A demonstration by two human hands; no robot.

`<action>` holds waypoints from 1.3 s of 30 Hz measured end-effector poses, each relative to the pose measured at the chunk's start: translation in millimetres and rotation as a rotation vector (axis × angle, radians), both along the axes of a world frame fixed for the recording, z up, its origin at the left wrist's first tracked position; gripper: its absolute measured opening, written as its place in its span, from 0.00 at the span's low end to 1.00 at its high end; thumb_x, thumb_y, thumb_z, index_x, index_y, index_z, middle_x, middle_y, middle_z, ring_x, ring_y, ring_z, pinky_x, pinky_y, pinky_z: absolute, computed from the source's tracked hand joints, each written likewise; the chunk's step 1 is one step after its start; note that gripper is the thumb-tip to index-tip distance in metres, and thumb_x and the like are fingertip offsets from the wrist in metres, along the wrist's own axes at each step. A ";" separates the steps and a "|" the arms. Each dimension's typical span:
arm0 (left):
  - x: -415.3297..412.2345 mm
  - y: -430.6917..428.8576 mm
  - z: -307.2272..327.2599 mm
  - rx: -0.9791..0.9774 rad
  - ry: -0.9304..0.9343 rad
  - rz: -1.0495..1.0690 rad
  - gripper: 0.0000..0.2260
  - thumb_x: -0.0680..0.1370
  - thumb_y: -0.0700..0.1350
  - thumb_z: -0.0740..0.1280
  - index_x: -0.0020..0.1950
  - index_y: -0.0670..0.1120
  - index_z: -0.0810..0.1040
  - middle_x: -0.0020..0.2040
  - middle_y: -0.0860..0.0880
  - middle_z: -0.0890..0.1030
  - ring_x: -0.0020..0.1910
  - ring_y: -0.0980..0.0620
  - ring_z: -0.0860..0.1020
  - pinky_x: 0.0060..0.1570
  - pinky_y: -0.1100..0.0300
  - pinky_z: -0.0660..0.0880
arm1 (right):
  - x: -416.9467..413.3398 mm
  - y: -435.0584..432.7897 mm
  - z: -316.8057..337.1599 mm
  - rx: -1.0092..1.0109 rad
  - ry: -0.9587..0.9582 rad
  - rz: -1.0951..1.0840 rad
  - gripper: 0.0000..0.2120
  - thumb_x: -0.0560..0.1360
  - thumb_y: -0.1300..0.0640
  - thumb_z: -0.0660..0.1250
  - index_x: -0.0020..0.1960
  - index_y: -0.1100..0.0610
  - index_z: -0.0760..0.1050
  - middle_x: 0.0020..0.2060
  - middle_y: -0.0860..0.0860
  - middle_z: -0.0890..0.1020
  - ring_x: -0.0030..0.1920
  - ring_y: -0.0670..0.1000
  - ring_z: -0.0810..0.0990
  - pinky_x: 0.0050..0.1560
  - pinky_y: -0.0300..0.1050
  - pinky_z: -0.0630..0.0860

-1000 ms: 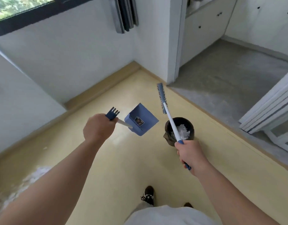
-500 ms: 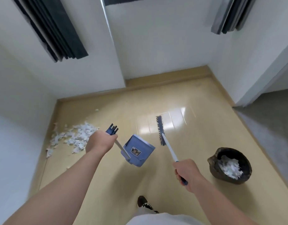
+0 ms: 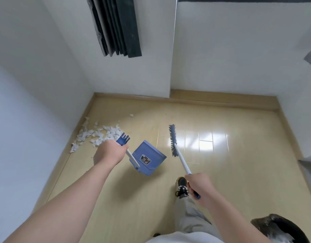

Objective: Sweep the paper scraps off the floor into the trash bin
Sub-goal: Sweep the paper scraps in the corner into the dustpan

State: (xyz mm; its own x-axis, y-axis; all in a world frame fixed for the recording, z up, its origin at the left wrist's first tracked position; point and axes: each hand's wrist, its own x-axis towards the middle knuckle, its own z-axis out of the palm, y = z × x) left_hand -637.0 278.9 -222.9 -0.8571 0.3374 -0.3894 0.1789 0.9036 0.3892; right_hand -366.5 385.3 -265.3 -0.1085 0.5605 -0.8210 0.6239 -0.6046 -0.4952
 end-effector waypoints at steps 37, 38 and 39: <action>-472.7 94.0 9.1 -0.221 -0.074 0.261 0.15 0.74 0.60 0.69 0.38 0.49 0.76 0.37 0.52 0.78 0.39 0.48 0.80 0.34 0.61 0.69 | -595.7 267.4 -27.3 -0.118 -0.150 0.233 0.20 0.77 0.64 0.55 0.66 0.58 0.73 0.42 0.55 0.72 0.31 0.49 0.67 0.20 0.32 0.67; -483.3 92.8 4.5 -0.235 -0.083 0.265 0.15 0.75 0.60 0.69 0.39 0.49 0.76 0.38 0.52 0.78 0.38 0.48 0.80 0.33 0.62 0.69 | -608.0 274.2 -33.0 -0.122 -0.168 0.251 0.19 0.77 0.64 0.55 0.65 0.58 0.74 0.42 0.55 0.72 0.30 0.49 0.67 0.20 0.32 0.68; -490.7 90.7 1.5 -0.242 -0.097 0.277 0.15 0.75 0.60 0.68 0.39 0.49 0.76 0.38 0.51 0.79 0.38 0.48 0.79 0.32 0.62 0.69 | -618.8 279.3 -38.6 -0.130 -0.188 0.267 0.16 0.77 0.64 0.56 0.62 0.58 0.74 0.42 0.55 0.72 0.30 0.49 0.67 0.20 0.32 0.68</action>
State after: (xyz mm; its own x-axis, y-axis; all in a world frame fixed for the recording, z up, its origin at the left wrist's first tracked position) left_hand -1127.8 369.6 -221.4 -0.8583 -0.0139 -0.5130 -0.1124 0.9805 0.1614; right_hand -985.3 664.6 -304.0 -0.0768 0.4222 -0.9032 0.8416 -0.4584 -0.2858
